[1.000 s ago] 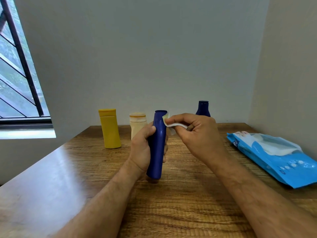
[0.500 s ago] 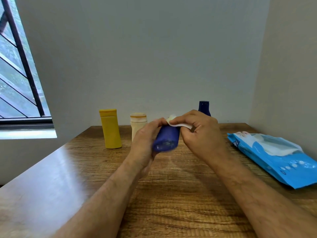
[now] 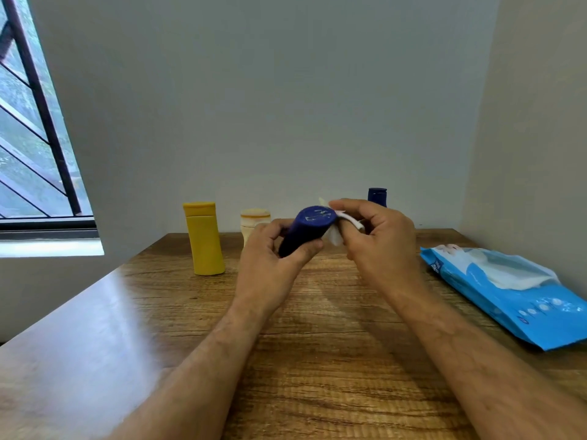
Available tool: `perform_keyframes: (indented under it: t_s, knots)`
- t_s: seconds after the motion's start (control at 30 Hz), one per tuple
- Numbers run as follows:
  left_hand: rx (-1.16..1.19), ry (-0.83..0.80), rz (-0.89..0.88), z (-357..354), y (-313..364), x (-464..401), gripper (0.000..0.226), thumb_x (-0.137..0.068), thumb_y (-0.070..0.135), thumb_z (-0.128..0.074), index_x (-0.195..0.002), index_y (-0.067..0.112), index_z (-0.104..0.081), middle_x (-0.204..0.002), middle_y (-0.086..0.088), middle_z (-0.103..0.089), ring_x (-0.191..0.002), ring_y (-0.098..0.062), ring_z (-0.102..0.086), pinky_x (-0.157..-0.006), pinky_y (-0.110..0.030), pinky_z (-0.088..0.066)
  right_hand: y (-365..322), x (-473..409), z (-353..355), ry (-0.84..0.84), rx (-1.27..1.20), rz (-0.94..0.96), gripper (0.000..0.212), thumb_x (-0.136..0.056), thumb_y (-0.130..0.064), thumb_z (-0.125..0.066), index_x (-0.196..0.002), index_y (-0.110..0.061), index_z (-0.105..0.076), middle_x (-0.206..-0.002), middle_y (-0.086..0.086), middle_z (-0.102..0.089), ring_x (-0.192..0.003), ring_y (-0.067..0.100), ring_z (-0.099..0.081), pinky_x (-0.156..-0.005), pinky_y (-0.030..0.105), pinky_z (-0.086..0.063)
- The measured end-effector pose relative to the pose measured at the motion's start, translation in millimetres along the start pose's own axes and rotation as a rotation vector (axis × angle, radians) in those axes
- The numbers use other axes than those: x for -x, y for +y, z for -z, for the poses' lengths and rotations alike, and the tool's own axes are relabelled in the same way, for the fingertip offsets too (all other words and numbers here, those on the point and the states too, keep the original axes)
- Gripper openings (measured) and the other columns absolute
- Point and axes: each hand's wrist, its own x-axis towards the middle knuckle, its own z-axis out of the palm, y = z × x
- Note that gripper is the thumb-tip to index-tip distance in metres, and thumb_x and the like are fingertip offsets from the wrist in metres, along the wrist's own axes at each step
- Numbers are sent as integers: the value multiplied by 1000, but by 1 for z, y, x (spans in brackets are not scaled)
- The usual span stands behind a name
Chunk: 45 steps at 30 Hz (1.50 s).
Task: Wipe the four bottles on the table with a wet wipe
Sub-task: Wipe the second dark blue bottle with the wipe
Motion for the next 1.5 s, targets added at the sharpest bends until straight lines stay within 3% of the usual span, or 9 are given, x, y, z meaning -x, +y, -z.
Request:
perform_keyframes:
  t_s: [0.13,0.23,0.5,0.7,0.87,1.03,1.13,1.33,1.5]
  knots:
    - [-186,17,49,-1,-3,3,30,-73,45,-79,-86,28,-57,-90,8,-61,-87,-9,-57,-71,-19,-38,-3,-2,5,103,-68,35,18,-90,-19,-68,-106,-23,-77,-93,-14,-73,-84,3,-67,-68,14,-53]
    - [-117,14,123,0,-2,5,36,-72,25,-83,-90,29,-53,-90,10,-64,-78,-3,-62,-67,-16,-43,-4,-1,6,68,-113,43,16,-90,-19,-70,-102,-24,-77,-93,-14,-73,-87,7,-67,-68,23,-56]
    - [-96,15,95,-1,-1,4,38,-72,14,-80,-91,29,-51,-88,11,-63,-76,2,-59,-64,-7,-43,-1,1,-1,-77,62,94,20,-89,-12,-69,-97,-29,-76,-95,-12,-70,-91,-1,-61,-75,5,-44]
    - [-96,26,99,0,-7,2,41,-72,9,-83,-91,27,-51,-90,13,-62,-79,2,-59,-63,-7,-42,-7,2,5,-264,-77,64,19,-87,-7,-71,-92,-23,-79,-83,-13,-71,-66,-2,-62,-60,11,-46]
    - [-89,24,95,0,-7,2,38,-72,9,-81,-92,24,-53,-88,10,-62,-78,-1,-59,-63,-8,-44,-1,0,0,-174,-60,-23,19,-91,-17,-68,-100,-30,-78,-98,-15,-73,-68,-2,-62,-66,15,-48]
    - [-47,55,133,-1,-8,0,39,-71,9,-82,-88,27,-52,-88,5,-64,-77,-10,-61,-68,-24,-49,-7,2,3,-207,-107,-11,20,-90,-10,-69,-96,-26,-79,-87,-15,-74,-60,3,-63,-51,17,-50]
    - [-63,40,111,0,-9,1,37,-73,9,-82,-85,26,-51,-87,5,-64,-77,-11,-60,-66,-22,-48,-10,5,3,-305,-117,25,18,-89,-8,-70,-94,-22,-80,-79,-13,-72,-59,8,-62,-50,25,-52]
    - [-113,26,84,0,-7,1,38,-72,8,-82,-88,25,-52,-86,10,-62,-77,-5,-58,-66,-19,-44,-6,3,0,-212,-78,-41,18,-91,-16,-68,-101,-27,-79,-92,-17,-75,-64,5,-64,-53,15,-50]
    - [-79,43,103,0,-10,1,38,-71,8,-83,-86,25,-51,-86,6,-64,-76,-10,-60,-65,-21,-45,-9,3,5,-328,-132,-70,20,-90,-14,-69,-97,-30,-79,-79,-4,-75,-55,22,-60,-48,29,-52]
